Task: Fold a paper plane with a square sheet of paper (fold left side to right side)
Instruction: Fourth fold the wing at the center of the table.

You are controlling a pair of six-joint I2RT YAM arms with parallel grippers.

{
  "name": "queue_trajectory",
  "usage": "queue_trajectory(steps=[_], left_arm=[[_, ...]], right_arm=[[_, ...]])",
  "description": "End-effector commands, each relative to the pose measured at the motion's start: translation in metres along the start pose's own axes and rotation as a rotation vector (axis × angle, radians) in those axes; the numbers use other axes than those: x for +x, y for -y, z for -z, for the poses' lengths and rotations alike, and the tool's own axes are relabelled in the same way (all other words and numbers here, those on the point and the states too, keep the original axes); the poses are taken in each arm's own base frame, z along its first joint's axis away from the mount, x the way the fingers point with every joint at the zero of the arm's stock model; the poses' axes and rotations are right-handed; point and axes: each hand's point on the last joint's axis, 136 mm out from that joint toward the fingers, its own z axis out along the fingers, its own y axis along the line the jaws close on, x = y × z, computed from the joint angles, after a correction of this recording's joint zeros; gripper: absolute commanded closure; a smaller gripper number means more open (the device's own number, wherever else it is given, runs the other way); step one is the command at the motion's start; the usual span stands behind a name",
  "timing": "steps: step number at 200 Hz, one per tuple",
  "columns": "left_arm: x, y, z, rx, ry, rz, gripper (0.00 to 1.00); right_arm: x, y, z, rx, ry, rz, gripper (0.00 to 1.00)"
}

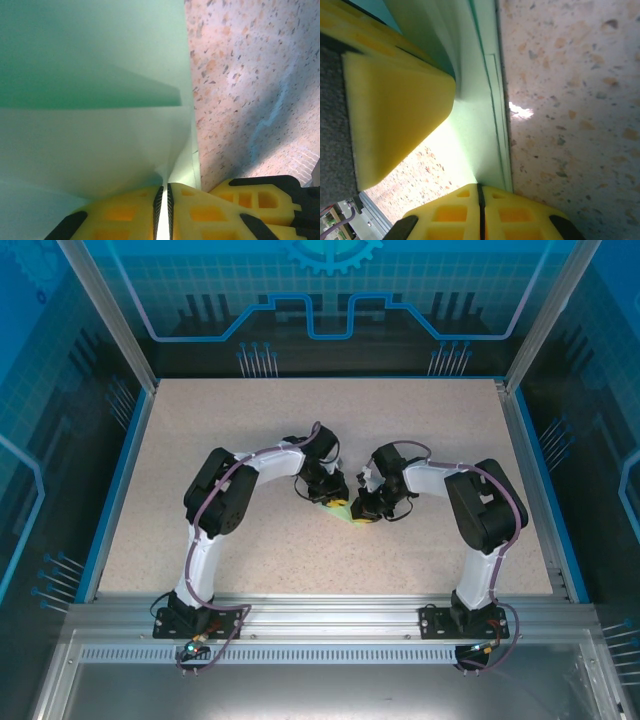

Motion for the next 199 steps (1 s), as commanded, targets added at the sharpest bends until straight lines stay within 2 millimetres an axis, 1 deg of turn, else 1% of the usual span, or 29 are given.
queue_trajectory(steps=[1, 30, 49, 88, 92, 118, 145, 176, 183, 199], left_arm=[[-0.014, -0.052, -0.002, -0.227, 0.057, 0.020, 0.82], [-0.030, -0.048, 0.004, -0.219, 0.086, 0.007, 0.82], [-0.043, -0.050, 0.011, -0.212, 0.108, 0.014, 0.82], [-0.068, -0.060, 0.025, -0.212, 0.150, 0.038, 0.81], [-0.070, -0.064, 0.027, -0.214, 0.151, 0.044, 0.81], [-0.085, -0.073, 0.041, -0.210, 0.170, 0.057, 0.79], [-0.103, -0.084, 0.061, -0.184, 0.204, 0.077, 0.76], [-0.118, -0.096, 0.079, -0.163, 0.227, 0.092, 0.74], [-0.120, -0.097, 0.083, -0.153, 0.228, 0.095, 0.73], [-0.123, -0.093, 0.094, -0.118, 0.243, 0.092, 0.70]], right_arm=[[0.046, 0.070, -0.014, 0.266, -0.131, -0.147, 0.92], [0.046, 0.069, -0.014, 0.266, -0.131, -0.148, 0.92], [0.046, 0.070, -0.014, 0.267, -0.131, -0.151, 0.92], [0.046, 0.069, -0.014, 0.264, -0.127, -0.146, 0.92], [0.047, 0.069, -0.014, 0.263, -0.127, -0.147, 0.92], [0.045, 0.065, -0.014, 0.239, -0.117, -0.138, 0.92], [0.042, 0.060, -0.013, 0.215, -0.103, -0.128, 0.92], [0.039, 0.054, -0.014, 0.187, -0.093, -0.113, 0.92], [0.037, 0.052, -0.014, 0.176, -0.087, -0.106, 0.91], [0.031, 0.044, -0.012, 0.147, -0.065, -0.088, 0.90]])
